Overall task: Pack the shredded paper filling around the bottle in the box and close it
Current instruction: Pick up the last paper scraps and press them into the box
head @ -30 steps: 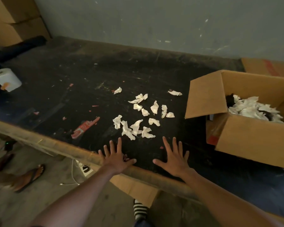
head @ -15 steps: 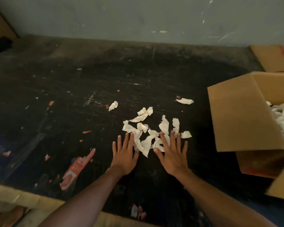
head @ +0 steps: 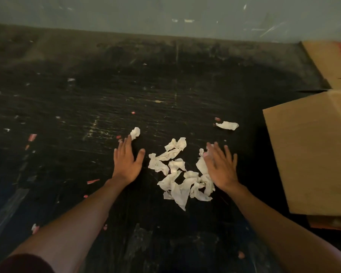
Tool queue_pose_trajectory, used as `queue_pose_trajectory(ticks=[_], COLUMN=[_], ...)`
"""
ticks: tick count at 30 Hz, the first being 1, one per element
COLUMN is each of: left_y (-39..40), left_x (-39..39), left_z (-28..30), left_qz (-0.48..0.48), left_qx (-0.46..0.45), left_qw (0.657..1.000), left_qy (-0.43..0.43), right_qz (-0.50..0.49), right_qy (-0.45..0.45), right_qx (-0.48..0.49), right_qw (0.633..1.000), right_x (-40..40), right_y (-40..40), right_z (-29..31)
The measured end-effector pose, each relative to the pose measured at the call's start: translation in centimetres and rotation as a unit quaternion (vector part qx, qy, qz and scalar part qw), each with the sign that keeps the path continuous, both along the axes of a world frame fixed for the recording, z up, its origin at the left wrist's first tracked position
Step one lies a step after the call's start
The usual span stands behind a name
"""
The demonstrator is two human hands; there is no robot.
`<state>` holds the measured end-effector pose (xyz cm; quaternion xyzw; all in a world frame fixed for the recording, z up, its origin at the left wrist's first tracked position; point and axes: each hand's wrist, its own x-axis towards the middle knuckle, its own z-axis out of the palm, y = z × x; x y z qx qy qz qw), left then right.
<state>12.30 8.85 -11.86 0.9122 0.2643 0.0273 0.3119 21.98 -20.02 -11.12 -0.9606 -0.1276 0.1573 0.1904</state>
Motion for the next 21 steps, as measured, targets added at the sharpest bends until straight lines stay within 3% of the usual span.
queue_pose_trajectory(ticks=[3, 6, 9, 13, 17, 21], left_y=[-0.4, -0.6, -0.5, -0.3, -1.1, -2.8], left_x=[1.8, 3.4, 5.8, 9.6, 10.6, 8.6], left_z=[0.6, 1.5, 2.3, 2.1, 1.7, 3.1], left_qz=[-0.09, -0.135, -0.121, -0.114, -0.22, -0.352], left_qx=[-0.041, -0.08, -0.062, -0.032, 0.0, 0.026], left_qw=[0.995, 0.987, 0.99, 0.993, 0.974, 0.932], left_qy=[0.003, -0.021, -0.024, 0.024, 0.049, 0.078], right_qz=[0.092, 0.002, -0.155, -0.213, -0.038, 0.129], right_qy=[-0.011, -0.109, -0.117, 0.02, 0.075, 0.055], right_qx=[0.137, 0.228, 0.141, 0.061, -0.03, -0.052], right_qw=[0.986, 0.967, 0.971, 0.975, 0.996, 0.989], right_x=[-2.0, -0.4, 5.4, 13.0, 14.1, 10.0], right_y=[0.9, 1.5, 1.2, 0.2, 1.2, 2.3], right_z=[0.2, 0.8, 1.5, 2.2, 1.8, 1.5])
